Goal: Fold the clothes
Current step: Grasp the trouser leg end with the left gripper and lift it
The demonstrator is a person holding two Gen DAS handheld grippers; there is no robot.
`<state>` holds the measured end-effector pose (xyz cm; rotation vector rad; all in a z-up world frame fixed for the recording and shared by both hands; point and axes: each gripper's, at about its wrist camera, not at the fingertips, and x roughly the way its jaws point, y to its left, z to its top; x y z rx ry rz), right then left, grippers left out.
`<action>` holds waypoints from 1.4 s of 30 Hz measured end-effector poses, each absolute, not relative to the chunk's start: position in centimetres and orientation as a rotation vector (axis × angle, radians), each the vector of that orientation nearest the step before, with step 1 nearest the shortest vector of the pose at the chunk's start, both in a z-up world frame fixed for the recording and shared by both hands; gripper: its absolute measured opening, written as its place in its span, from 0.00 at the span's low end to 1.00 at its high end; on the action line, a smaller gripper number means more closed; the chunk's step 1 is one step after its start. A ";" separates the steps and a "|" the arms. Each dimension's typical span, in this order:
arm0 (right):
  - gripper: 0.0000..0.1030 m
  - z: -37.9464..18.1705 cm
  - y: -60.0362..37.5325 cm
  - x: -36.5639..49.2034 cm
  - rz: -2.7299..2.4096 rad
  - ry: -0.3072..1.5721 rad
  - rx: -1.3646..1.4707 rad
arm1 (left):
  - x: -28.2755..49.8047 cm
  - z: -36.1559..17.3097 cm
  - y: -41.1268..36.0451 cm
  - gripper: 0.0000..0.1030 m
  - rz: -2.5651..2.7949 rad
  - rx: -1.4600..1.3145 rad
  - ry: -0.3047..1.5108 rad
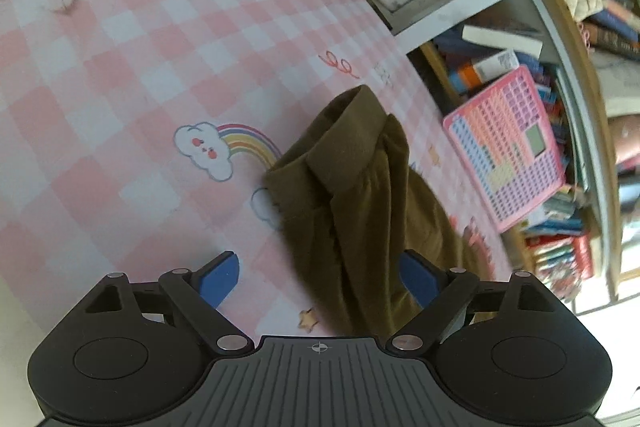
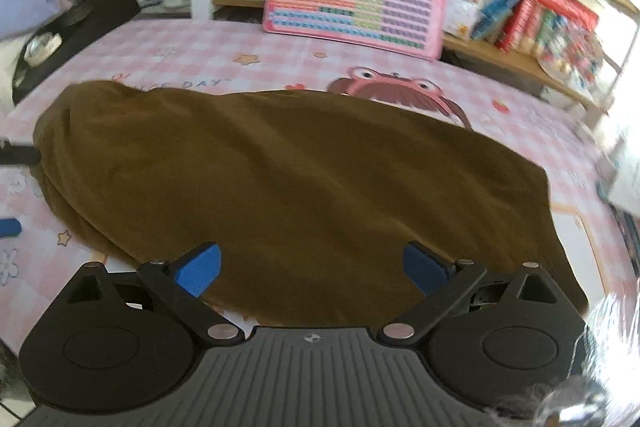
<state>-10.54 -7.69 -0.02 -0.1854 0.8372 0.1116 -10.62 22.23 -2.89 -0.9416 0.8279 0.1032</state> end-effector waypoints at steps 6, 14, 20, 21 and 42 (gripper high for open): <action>0.94 -1.8 -5.8 -9.2 0.144 0.862 -0.262 | -8.9 -3.3 21.9 0.86 0.126 -1.003 0.797; 0.94 -3.0 -5.6 -9.7 0.177 0.905 -0.258 | -8.2 -3.5 21.1 0.74 0.179 -1.009 0.754; 0.94 -3.1 -5.6 -10.1 0.180 0.891 -0.263 | -8.0 -4.2 21.0 0.30 0.219 -1.016 0.744; 0.94 -3.1 -5.6 -10.1 0.180 0.891 -0.259 | -8.0 -4.0 21.0 0.22 0.198 -1.005 0.734; 0.95 -3.1 -5.8 -9.9 0.189 0.904 -0.253 | -7.1 -5.5 21.4 0.57 -0.001 -1.035 0.748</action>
